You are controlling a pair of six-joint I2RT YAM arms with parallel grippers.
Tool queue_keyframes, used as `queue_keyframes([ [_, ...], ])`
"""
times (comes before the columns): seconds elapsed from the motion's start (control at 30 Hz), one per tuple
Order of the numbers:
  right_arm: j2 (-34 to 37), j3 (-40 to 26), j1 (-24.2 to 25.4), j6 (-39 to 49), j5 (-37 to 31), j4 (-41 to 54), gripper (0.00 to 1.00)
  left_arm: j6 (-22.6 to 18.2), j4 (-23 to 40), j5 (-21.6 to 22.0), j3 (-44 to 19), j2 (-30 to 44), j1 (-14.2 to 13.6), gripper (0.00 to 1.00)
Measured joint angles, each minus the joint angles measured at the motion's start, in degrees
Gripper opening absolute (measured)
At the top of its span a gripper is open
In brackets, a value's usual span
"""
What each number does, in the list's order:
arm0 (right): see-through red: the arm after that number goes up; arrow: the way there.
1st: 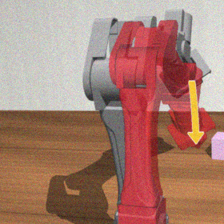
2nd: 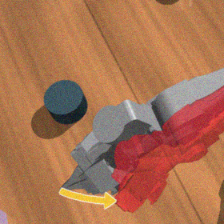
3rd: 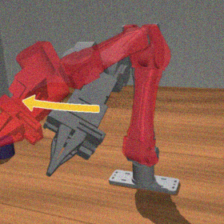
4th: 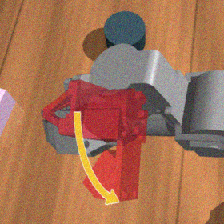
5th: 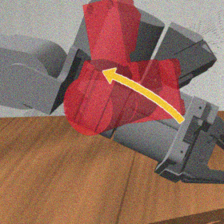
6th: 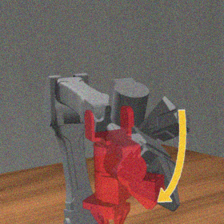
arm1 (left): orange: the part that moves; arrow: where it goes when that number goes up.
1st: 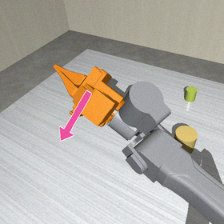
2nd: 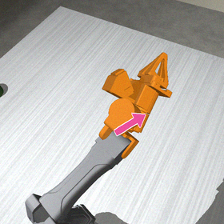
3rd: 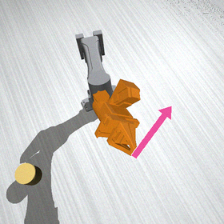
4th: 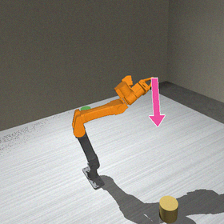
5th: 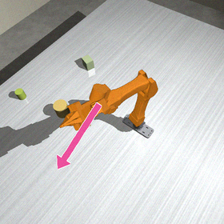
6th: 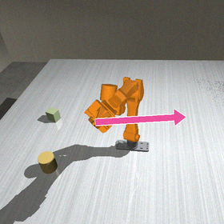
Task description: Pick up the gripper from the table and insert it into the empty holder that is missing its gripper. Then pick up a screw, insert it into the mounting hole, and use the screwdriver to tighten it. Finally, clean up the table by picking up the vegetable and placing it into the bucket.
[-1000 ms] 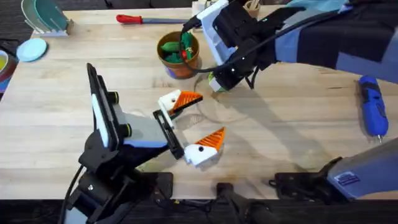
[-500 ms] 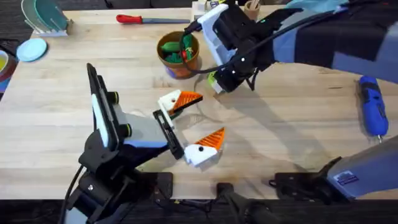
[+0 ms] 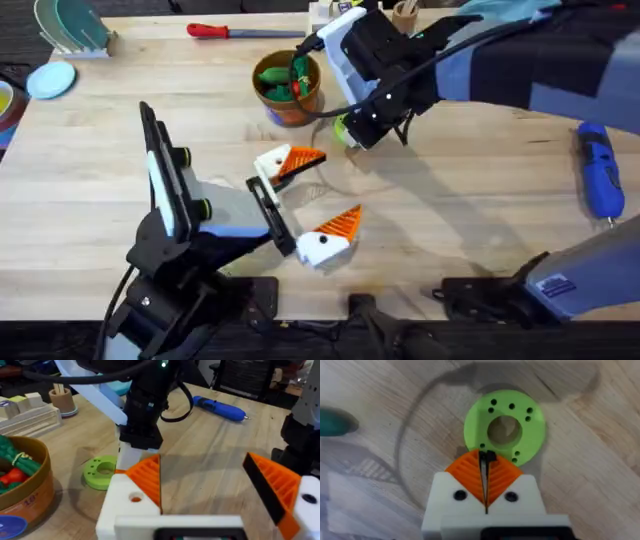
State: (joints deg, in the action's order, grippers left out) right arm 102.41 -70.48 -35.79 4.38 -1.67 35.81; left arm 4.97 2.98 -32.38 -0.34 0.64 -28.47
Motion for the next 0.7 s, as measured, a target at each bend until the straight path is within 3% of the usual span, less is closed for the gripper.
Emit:
queue_keyframes([
  [0.23,-0.3,0.0,0.0,0.0,0.0,0.5,0.007,0.0,0.0,0.0,0.0,0.0,0.0,0.993],
  [0.43,-4.6,-0.6,0.0,1.5,0.0,2.7,0.007,0.0,0.0,0.0,0.0,0.0,0.0,0.993],
  [0.7,-7.7,-11.6,-0.1,4.1,0.0,15.5,0.007,0.0,0.0,0.0,0.0,0.0,0.0,0.993],
])
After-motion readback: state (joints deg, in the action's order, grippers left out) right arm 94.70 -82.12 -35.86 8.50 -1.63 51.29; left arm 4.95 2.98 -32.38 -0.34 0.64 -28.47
